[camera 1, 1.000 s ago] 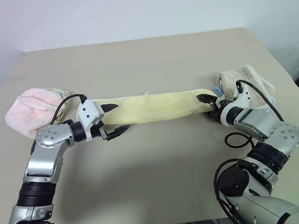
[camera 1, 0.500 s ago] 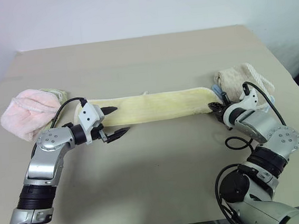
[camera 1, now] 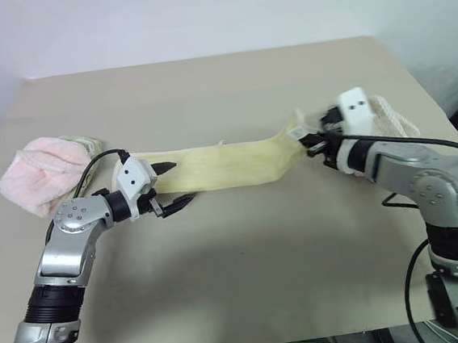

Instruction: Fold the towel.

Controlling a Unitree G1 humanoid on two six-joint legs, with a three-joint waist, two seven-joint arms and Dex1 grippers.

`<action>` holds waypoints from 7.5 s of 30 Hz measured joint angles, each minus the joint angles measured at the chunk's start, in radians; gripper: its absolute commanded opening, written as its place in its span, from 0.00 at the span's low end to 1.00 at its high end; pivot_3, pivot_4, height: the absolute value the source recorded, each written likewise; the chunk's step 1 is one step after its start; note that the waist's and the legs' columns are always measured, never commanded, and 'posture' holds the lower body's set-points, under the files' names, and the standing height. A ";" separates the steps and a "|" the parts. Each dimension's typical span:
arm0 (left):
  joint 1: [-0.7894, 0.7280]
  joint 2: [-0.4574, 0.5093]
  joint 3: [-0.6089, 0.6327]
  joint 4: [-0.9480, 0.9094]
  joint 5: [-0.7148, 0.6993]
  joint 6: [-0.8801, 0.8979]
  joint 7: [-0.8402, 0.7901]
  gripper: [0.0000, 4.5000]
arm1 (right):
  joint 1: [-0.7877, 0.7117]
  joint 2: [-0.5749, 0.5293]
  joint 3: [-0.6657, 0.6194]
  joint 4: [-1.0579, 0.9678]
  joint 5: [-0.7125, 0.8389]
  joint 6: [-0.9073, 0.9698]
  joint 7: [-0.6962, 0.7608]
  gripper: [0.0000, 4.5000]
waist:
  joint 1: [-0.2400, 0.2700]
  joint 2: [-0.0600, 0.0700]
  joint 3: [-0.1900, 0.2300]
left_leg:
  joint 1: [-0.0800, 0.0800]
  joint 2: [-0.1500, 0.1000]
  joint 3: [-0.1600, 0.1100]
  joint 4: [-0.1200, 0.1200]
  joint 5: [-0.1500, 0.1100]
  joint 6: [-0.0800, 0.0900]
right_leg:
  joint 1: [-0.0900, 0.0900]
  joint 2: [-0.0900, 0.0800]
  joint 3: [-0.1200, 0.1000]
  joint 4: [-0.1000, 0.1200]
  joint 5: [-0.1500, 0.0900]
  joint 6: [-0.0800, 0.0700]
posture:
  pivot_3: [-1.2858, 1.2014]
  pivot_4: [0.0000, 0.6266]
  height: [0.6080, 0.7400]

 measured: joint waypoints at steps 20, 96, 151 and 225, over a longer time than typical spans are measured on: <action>0.111 -0.019 0.067 -0.100 -0.018 0.063 0.112 1.00 | -0.236 0.363 0.299 0.468 -0.359 -0.295 0.299 0.60 | 0.007 -0.002 0.000 | -0.006 0.001 0.001 -0.001 0.000 -0.001 | -0.009 0.001 0.000 0.003 0.004 -0.005 | 0.52 0.24 0.93; 0.028 -0.401 0.541 -0.135 -0.872 0.633 1.134 0.01 | -0.034 0.308 -0.065 0.284 -0.309 -0.444 0.361 0.00 | 0.024 -0.006 -0.002 | 0.003 0.002 0.002 0.001 0.000 -0.003 | 0.001 0.005 0.001 0.000 0.007 -0.007 | 0.52 0.24 0.93; -0.193 -0.319 -0.046 -0.089 -0.004 0.396 0.521 0.04 | 0.056 0.425 0.000 0.184 -0.291 -0.369 0.217 0.00 | 0.029 -0.006 -0.002 | 0.002 0.003 0.003 0.001 0.000 -0.002 | 0.000 0.006 0.002 0.000 0.007 -0.007 | 0.52 0.24 0.93; -0.028 -0.169 0.033 -0.107 0.063 0.302 0.411 0.00 | -0.072 0.654 -0.475 0.454 0.106 0.158 -0.081 0.00 | 0.003 -0.006 -0.002 | 0.002 0.004 0.003 0.000 0.000 -0.002 | -0.002 0.005 0.003 0.002 0.008 -0.007 | 0.52 0.24 0.93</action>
